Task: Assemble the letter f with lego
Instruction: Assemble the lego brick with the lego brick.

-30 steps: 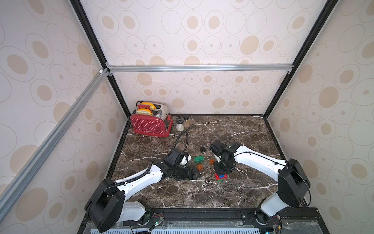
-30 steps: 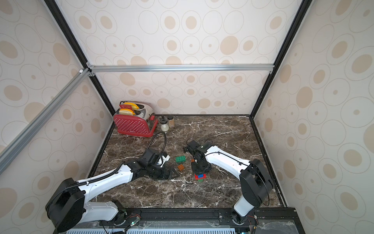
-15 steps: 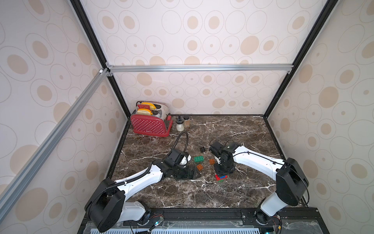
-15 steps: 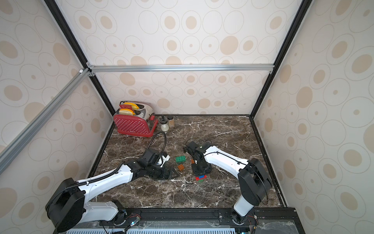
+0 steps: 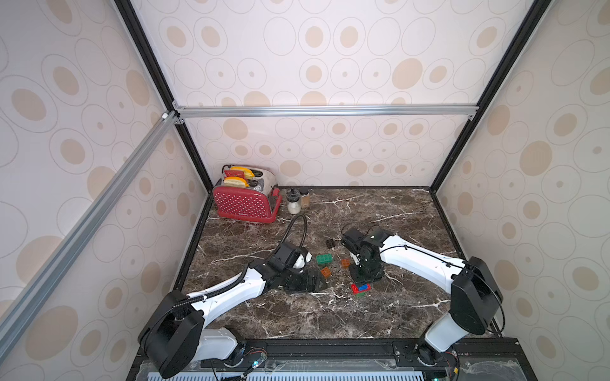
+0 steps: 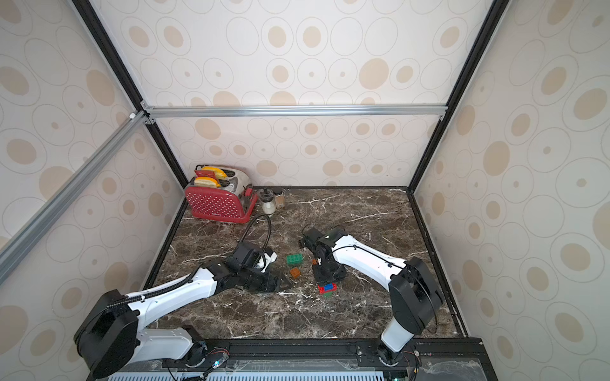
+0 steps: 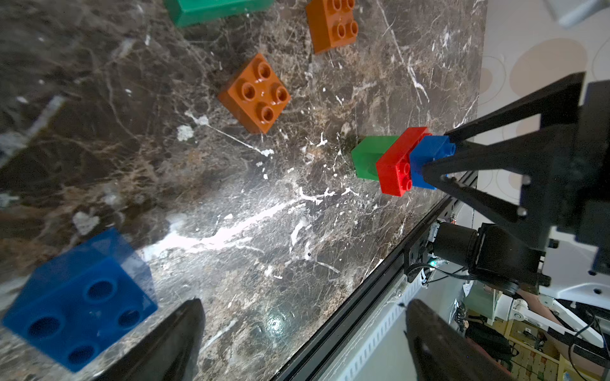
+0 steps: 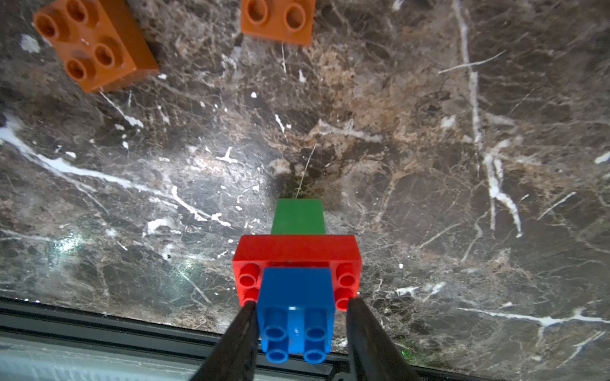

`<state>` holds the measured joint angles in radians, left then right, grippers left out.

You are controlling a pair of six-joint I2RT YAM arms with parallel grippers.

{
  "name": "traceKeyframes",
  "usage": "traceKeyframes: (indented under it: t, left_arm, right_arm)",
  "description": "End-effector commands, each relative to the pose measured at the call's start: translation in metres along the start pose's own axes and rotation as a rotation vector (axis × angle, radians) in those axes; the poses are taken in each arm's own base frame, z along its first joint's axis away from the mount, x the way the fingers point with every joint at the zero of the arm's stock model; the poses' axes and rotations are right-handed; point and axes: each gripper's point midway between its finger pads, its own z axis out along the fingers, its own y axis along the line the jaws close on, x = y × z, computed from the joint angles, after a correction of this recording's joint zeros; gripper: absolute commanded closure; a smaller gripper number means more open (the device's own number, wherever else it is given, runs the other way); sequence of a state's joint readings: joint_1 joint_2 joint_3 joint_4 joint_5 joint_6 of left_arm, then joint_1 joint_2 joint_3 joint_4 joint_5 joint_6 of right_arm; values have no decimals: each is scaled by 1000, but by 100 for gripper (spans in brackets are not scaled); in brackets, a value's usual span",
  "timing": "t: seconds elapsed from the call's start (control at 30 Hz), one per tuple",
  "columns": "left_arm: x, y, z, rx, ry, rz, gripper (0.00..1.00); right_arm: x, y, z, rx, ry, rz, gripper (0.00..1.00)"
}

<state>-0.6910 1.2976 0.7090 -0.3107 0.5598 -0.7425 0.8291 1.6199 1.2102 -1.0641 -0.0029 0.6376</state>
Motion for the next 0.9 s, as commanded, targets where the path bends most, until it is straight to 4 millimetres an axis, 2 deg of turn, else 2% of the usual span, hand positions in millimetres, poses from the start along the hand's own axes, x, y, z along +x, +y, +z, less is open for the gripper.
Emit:
traceKeyframes:
  t: [0.0,0.17,0.87]
  left_arm:
    - [-2,0,-1,-1,-1,24,3]
    - [-2,1,-1,-2,-2,21,3]
    - [-2,2,-5,13,-9,24,3]
  right_arm:
    - [3,-1,-2,25,23,-21,53]
    - [4,0,0,17,31,-20,53]
    - [7,5,9,-9,56,-27,71]
